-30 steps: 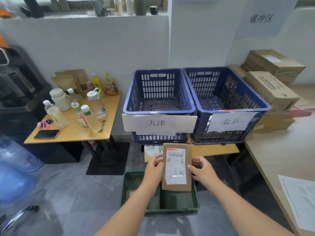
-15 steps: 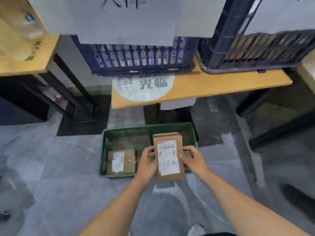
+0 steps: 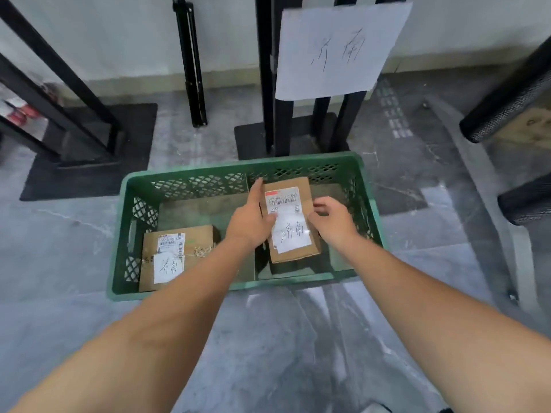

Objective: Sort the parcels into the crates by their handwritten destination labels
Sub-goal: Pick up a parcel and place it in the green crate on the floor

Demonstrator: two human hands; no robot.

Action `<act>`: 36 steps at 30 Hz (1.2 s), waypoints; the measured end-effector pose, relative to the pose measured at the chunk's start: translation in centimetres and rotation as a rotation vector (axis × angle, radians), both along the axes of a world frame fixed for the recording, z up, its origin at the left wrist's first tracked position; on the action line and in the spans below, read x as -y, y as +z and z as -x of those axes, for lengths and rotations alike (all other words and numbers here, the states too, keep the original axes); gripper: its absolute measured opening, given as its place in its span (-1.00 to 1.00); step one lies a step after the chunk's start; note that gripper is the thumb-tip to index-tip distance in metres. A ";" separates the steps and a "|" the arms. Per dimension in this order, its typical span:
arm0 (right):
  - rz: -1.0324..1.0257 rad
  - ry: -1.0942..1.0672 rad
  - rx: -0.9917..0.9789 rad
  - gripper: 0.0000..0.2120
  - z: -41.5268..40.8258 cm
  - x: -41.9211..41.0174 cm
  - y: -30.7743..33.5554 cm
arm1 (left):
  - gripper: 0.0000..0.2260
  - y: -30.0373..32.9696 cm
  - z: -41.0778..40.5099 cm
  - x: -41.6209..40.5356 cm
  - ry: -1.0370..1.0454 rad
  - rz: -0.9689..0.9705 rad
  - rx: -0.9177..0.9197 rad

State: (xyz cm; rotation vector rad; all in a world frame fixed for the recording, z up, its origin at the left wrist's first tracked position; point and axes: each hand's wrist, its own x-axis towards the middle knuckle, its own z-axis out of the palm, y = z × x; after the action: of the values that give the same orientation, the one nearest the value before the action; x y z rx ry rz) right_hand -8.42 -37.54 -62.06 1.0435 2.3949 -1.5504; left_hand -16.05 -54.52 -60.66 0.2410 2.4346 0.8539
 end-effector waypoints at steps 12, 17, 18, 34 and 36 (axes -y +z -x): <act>0.093 0.067 0.258 -0.85 0.3 0.5 -9.9 | -0.38 -8.2 2.1 -0.9 -0.377 0.516 -0.253; 0.138 0.081 0.296 -0.76 0.7 0.7 -11.2 | -0.43 -8.8 3.2 -1.2 -0.536 0.646 -0.344; 0.139 0.097 0.303 -0.75 0.8 1.0 -11.4 | -0.43 -9.0 3.4 -1.1 -0.550 0.669 -0.341; 0.218 0.232 0.359 -0.57 1.3 1.1 -12.6 | -0.52 -9.9 3.2 -2.5 -0.717 0.886 -0.437; 0.155 0.294 0.356 -0.51 1.2 1.3 -12.5 | -0.51 -10.0 3.2 -2.3 -0.704 0.869 -0.443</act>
State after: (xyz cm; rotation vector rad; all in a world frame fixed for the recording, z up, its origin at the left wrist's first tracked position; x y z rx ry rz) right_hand -9.58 -38.84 -74.55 0.8115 2.0431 -1.2995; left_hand -19.23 -52.19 -70.66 0.9297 2.5533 -0.6132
